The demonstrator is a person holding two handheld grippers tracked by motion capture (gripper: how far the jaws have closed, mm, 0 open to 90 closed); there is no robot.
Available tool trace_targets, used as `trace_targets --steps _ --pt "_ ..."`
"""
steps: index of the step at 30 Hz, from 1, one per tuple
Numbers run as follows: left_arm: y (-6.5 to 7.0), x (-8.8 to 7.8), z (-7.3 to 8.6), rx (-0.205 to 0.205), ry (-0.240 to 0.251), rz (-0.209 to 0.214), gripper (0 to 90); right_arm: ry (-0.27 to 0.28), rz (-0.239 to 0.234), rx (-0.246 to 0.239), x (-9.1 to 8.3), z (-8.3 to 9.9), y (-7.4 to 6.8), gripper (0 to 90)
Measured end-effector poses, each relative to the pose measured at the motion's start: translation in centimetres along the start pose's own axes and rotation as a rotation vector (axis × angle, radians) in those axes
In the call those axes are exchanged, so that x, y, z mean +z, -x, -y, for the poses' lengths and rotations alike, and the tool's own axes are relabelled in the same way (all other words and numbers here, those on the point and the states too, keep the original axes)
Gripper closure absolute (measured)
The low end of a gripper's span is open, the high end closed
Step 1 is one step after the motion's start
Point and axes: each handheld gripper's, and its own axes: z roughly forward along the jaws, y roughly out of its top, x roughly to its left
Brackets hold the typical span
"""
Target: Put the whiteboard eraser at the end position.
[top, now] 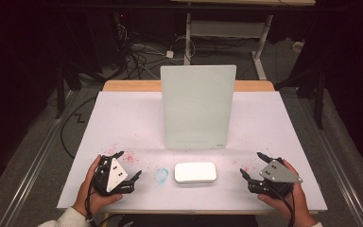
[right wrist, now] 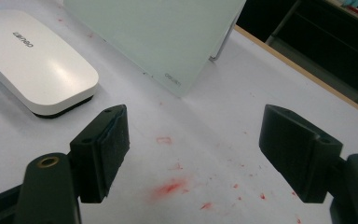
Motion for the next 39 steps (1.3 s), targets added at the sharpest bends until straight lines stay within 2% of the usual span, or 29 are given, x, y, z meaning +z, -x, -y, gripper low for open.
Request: trace_targets --steps 7,14,39 --pt "0.27 0.16 -0.11 0.003 0.002 0.022 15.0 0.002 0.002 -0.001 -0.05 0.02 0.01 24.9" --pt "0.24 -0.23 0.02 0.003 0.013 0.021 15.1 -0.005 0.009 -0.007 -0.17 -0.09 -0.20 25.0" --pt "0.14 0.22 -0.07 0.003 -0.003 0.033 15.3 -0.011 0.005 -0.010 -0.11 0.05 -0.21 24.9"
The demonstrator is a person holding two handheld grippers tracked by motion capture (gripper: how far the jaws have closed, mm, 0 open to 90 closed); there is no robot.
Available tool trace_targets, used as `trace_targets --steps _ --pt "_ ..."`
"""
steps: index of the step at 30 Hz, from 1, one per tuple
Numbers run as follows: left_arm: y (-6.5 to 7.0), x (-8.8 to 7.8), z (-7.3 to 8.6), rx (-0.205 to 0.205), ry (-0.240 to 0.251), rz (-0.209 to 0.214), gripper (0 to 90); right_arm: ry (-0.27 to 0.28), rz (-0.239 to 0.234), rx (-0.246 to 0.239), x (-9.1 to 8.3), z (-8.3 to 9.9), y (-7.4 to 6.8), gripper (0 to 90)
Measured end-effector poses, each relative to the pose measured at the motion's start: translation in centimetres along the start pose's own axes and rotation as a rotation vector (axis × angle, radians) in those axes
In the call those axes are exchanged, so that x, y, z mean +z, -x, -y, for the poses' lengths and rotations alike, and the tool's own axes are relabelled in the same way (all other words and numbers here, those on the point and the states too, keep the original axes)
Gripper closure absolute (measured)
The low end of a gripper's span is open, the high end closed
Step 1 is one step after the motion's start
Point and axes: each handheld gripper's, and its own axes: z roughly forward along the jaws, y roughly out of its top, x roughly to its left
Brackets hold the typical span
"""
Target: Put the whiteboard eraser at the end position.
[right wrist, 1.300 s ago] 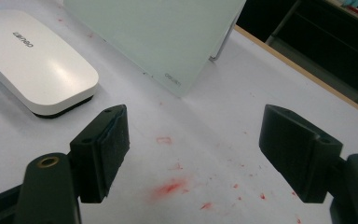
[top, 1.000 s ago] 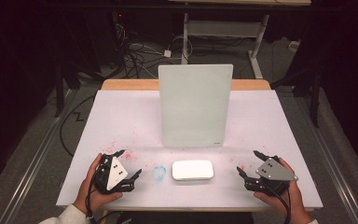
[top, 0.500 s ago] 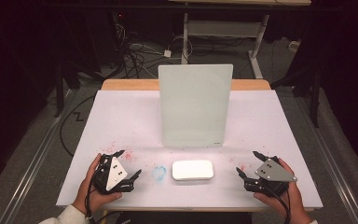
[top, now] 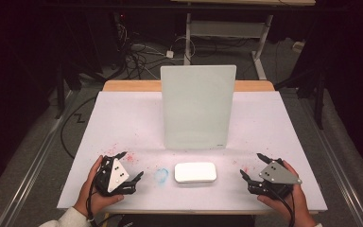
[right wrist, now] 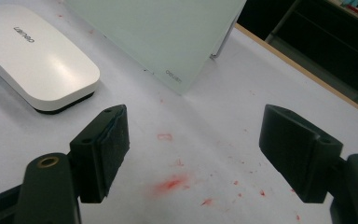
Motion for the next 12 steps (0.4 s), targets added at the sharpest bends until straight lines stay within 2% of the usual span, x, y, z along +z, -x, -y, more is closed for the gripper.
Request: trace_targets --steps 12 --pt "-0.20 0.54 -0.08 -0.009 -0.012 0.008 15.3 -0.003 0.006 0.011 0.17 0.28 0.31 24.3"
